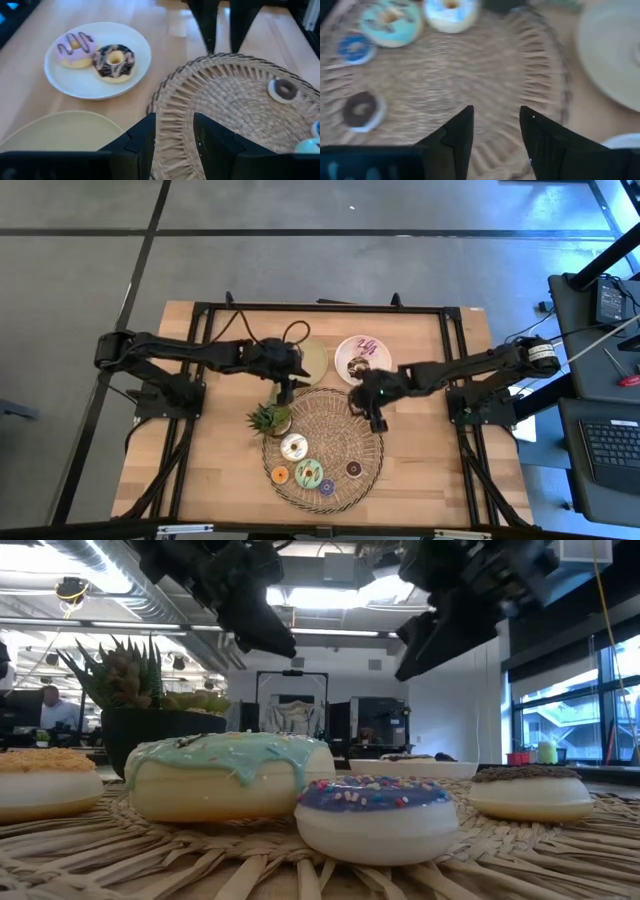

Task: Pick & Place donuts
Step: Put the large white donut on the white plate

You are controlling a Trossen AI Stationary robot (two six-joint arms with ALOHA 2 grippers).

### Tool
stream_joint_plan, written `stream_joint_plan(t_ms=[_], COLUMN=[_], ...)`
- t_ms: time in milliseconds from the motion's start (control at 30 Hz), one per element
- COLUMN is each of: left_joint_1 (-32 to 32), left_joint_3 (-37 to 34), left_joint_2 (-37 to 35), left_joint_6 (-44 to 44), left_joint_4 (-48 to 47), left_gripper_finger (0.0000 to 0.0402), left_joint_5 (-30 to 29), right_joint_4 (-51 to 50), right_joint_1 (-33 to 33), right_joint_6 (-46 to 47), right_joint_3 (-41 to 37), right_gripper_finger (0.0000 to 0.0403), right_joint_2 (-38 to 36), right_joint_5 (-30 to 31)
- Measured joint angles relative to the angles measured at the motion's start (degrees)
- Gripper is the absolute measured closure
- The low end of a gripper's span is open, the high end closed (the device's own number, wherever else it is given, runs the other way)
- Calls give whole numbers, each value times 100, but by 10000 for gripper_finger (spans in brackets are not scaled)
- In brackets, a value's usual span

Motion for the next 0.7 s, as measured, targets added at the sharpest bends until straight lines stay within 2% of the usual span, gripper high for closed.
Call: stream_joint_plan(t_ms=[167,267,400,500,700], left_joint_1=[-231,-385,-629,-846,-1306], left_joint_3=[0,0,0,0,-2], left_joint_2=[5,5,5,5,228], left_joint_6=[-223,-399,-42,88,1382], left_joint_4=[-13,-9,-10,-11,-50], left_gripper_finger=[272,273,269,267,273], left_joint_5=[-7,185,655,766,837], right_joint_4=[0,0,66,78,79], right_joint_1=[365,460,484,476,476], right_joint_6=[394,514,530,524,409], right_joint_3=[0,0,0,0,0], right_gripper_finger=[242,242,242,242,242], right_joint_2=[0,0,0,0,0], right_joint_5=[2,4,179,472,804])
